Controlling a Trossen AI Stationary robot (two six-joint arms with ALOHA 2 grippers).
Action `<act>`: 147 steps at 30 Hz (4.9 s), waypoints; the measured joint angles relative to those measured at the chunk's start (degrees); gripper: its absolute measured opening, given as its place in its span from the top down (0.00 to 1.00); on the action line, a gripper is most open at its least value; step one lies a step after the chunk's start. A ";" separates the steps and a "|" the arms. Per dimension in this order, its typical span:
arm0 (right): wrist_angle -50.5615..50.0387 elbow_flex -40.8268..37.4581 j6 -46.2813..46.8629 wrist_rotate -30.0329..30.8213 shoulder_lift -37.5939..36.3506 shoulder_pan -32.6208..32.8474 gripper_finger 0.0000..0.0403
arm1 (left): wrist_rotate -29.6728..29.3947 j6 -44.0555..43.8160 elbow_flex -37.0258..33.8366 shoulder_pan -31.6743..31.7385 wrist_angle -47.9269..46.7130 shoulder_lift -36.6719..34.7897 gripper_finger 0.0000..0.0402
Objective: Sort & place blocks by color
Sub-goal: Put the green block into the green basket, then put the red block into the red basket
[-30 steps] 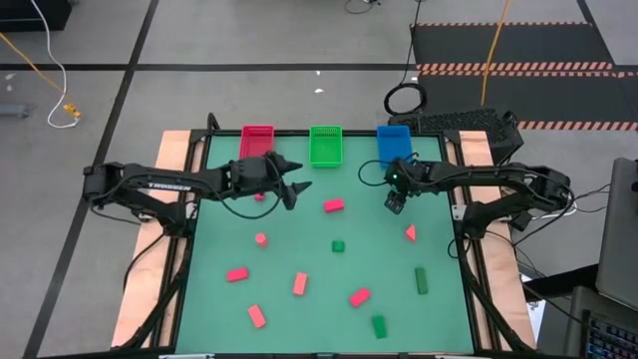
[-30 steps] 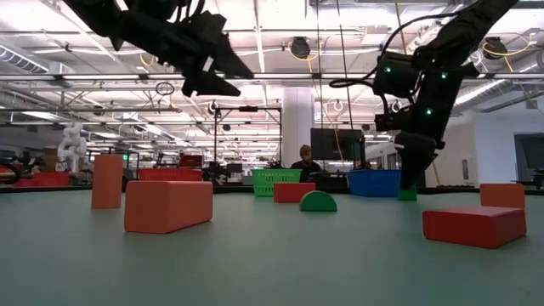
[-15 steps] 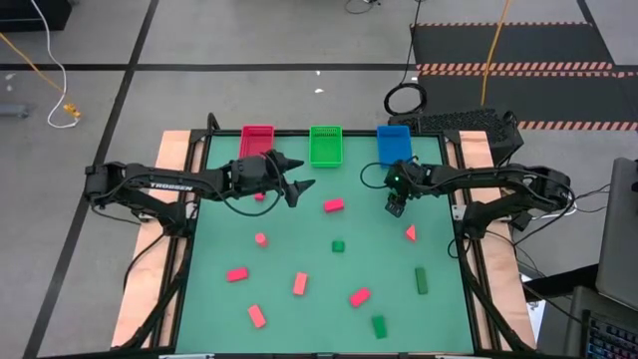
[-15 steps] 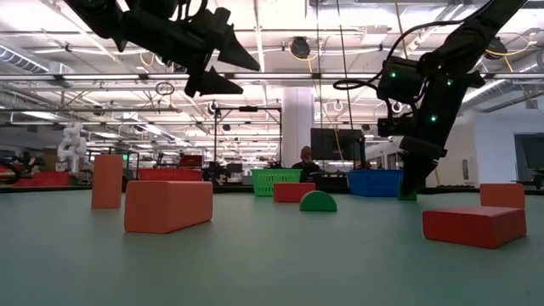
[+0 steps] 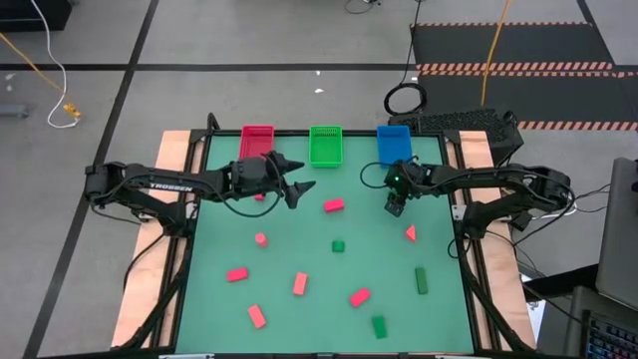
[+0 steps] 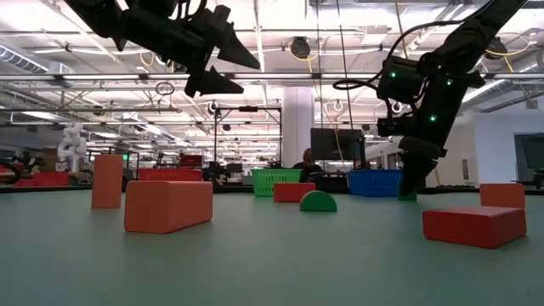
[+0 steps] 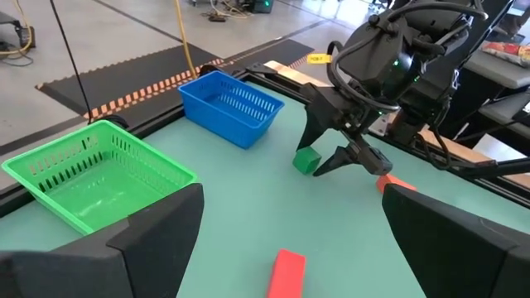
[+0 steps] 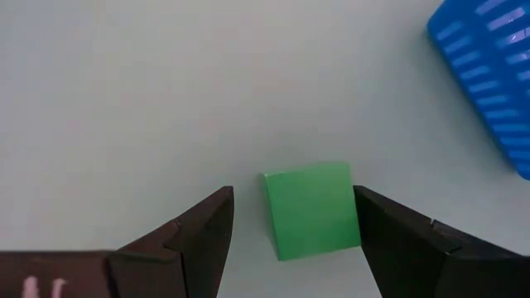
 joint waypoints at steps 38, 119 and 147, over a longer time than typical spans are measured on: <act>11.59 -0.02 -8.24 -10.05 -7.76 3.80 0.69 | 0.00 -0.59 -0.04 0.00 -1.46 0.00 0.07; 15.35 26.99 -21.77 -10.51 30.13 12.28 0.20 | -1.70 -2.80 -0.04 -4.28 1.31 0.02 0.07; 14.99 26.93 -25.74 -7.31 15.41 12.76 0.72 | -1.92 5.36 -0.04 -4.60 -2.31 0.02 0.07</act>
